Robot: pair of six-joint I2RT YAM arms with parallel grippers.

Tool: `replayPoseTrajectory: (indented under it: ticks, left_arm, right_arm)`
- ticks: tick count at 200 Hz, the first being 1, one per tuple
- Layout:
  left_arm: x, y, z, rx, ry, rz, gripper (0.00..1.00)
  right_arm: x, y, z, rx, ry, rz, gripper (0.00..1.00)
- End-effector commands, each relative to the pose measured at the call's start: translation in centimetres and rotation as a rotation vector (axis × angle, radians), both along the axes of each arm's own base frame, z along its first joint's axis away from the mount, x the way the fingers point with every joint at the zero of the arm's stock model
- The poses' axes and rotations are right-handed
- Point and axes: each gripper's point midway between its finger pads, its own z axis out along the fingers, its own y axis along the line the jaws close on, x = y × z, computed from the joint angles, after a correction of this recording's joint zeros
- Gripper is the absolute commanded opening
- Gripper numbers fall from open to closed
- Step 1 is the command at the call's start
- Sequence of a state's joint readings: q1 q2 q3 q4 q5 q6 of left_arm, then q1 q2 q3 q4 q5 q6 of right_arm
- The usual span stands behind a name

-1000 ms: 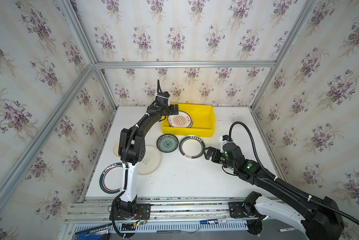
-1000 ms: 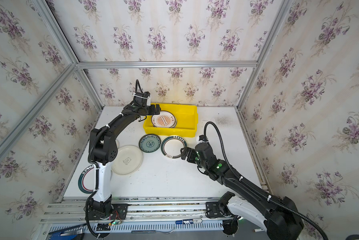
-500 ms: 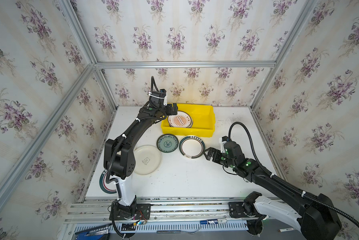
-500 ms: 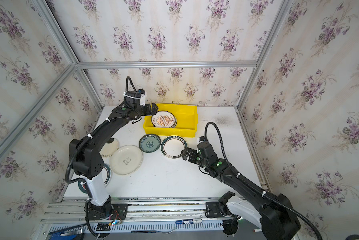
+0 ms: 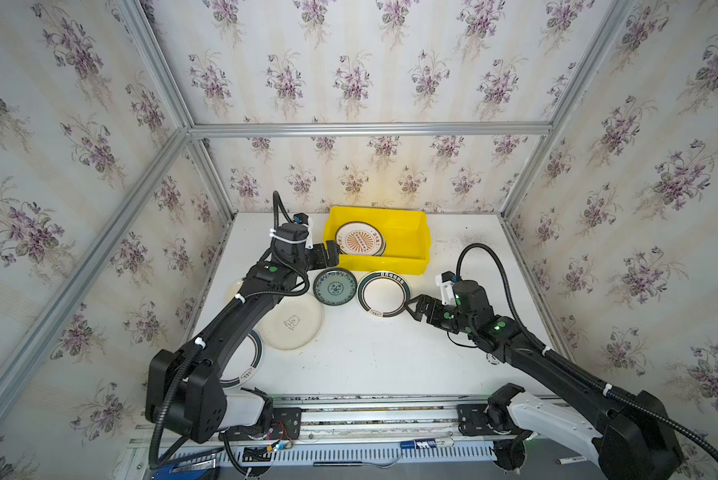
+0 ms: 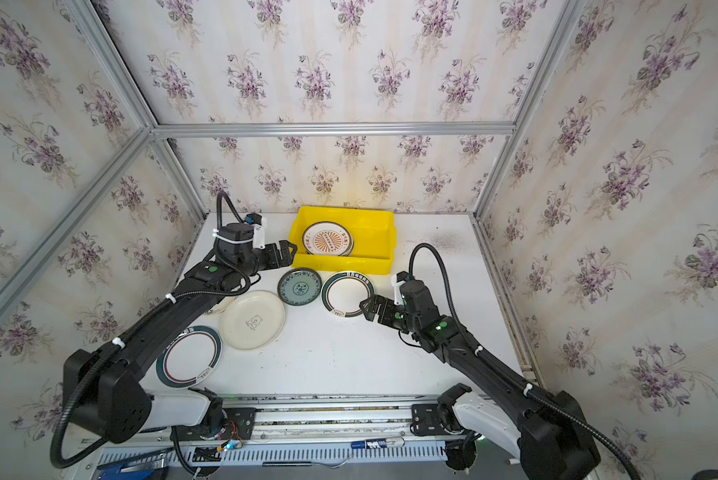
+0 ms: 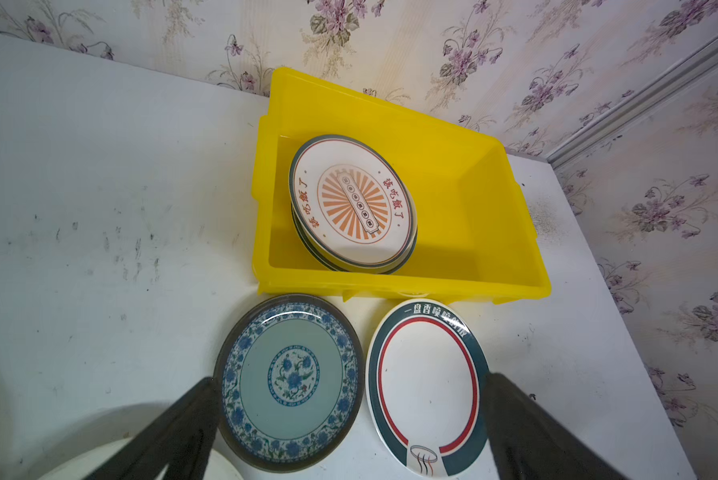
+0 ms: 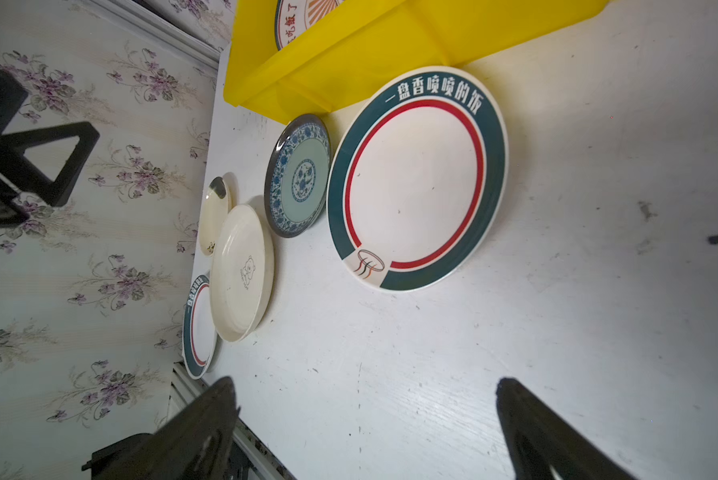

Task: Place the plates into the plastic bin on the countertop
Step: 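Draw the left gripper back from the bin while the right gripper nears the green-rimmed plate, then lower the right gripper onto the green-rimmed white plate's edge and close it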

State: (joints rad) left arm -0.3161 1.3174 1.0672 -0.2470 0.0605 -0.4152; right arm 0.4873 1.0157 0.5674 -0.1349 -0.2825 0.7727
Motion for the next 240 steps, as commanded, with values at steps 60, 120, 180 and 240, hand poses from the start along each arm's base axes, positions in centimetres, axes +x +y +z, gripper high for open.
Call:
replayPoseTrajectory:
  ticks: [60, 120, 180, 240]
  left_arm:
    - [-5.5, 1.8, 0.0, -0.138, -0.172, 0.045, 1.00]
    - [-7.1, 0.4, -2.1, -0.197, -0.102, -0.035, 1.00]
    - [-7.2, -0.8, -2.9, -0.259, -0.054, -0.070, 1.00]
    - [-7.6, -0.6, -4.2, -0.278, -0.028, -0.054, 1.00]
  right_arm:
    - [1.1, -0.1, -3.2, -0.075, 0.041, 0.003, 0.94]
    - [2.6, 0.9, -6.1, -0.004, 0.060, -0.029, 0.86]
    - [4.9, 1.6, -6.4, 0.068, 0.011, -0.034, 0.76]
    - [6.2, 2.2, -8.7, 0.152, 0.073, -0.047, 0.62]
